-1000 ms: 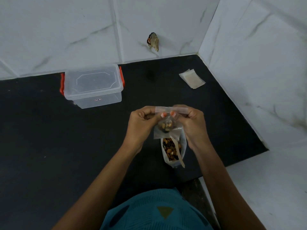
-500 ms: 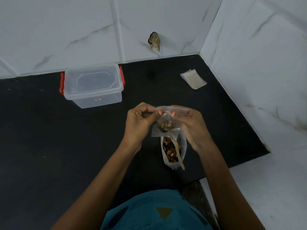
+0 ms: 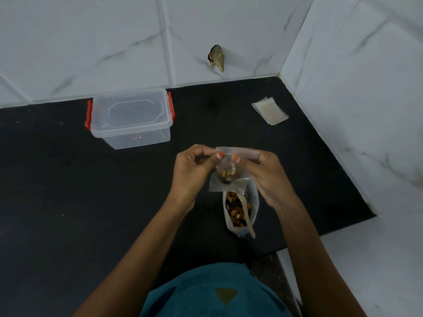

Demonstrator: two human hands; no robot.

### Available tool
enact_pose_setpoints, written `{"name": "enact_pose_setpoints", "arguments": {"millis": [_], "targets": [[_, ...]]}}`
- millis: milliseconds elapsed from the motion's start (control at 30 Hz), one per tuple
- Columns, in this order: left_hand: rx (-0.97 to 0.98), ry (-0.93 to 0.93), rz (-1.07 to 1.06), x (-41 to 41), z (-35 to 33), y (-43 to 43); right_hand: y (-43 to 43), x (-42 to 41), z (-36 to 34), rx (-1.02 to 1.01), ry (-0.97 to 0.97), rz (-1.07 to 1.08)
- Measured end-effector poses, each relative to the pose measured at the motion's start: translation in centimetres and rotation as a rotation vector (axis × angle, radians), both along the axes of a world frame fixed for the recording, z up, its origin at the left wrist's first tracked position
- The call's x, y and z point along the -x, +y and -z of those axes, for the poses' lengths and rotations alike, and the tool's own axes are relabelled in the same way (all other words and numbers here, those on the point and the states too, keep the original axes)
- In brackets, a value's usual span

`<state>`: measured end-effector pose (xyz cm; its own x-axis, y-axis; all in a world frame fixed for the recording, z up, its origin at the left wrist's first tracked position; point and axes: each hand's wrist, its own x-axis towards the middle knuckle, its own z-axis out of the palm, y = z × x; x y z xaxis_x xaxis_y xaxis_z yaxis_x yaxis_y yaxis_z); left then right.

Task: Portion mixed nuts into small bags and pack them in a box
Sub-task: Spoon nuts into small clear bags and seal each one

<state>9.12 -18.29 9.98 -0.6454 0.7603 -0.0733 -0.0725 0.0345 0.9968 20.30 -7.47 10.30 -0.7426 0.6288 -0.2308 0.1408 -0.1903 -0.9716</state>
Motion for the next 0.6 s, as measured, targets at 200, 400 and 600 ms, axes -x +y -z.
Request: {"name": "enact_pose_setpoints", "arguments": {"millis": [200,400,600], "targets": [[-0.008,-0.037,-0.003,1.3,-0.1,0.1,0.9,-0.4,-0.2,0.000,0.013,0.123],[-0.048,-0.156,0.035,1.4,0.1,0.9,1.4,1.2,0.4,-0.112,-0.064,0.235],[-0.002,-0.200,-0.022,2.4,0.6,2.4,3.0,2.1,1.1,-0.108,-0.051,0.215]]}}
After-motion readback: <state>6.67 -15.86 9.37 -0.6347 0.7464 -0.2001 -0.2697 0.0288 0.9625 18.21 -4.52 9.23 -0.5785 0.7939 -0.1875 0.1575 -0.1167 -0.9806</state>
